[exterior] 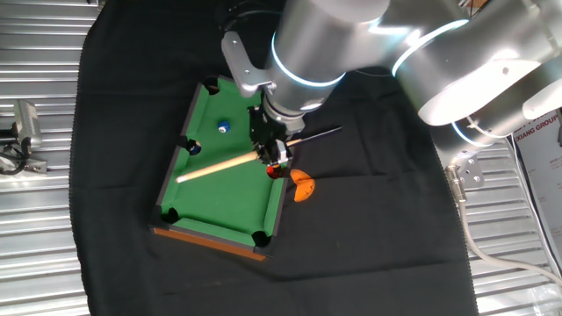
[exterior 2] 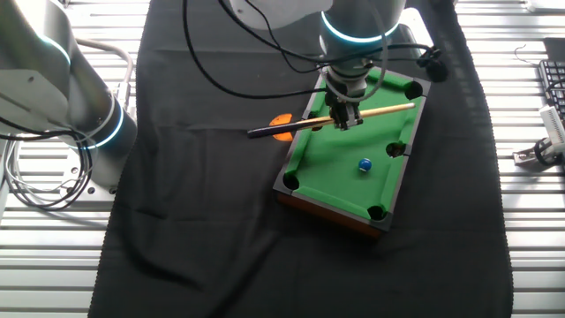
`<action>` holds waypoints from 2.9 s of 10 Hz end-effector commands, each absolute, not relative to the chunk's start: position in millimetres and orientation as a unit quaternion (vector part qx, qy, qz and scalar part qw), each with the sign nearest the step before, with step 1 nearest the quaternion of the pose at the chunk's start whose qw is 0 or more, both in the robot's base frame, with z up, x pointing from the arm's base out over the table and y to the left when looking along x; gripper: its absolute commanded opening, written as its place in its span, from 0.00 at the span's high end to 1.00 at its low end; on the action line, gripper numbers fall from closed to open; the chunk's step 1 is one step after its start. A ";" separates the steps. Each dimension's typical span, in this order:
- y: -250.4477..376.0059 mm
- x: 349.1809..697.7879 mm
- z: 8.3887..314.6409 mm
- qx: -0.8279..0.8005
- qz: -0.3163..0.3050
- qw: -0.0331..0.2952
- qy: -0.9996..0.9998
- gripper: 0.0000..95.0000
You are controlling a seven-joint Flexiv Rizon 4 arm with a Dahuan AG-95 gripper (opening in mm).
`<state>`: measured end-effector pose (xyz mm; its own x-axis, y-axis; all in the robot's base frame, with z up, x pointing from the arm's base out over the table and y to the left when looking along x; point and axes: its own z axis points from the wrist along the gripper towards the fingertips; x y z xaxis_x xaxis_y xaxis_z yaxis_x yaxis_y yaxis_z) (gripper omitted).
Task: Hit the pool ball
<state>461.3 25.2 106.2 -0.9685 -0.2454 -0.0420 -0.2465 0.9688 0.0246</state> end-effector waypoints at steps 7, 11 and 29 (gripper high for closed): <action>6.4 435.2 118.5 -0.130 0.015 0.014 0.991 1.00; -4.9 419.4 125.2 -0.133 0.016 0.012 0.991 1.00; -15.1 404.9 120.7 -0.144 0.020 0.010 0.989 1.00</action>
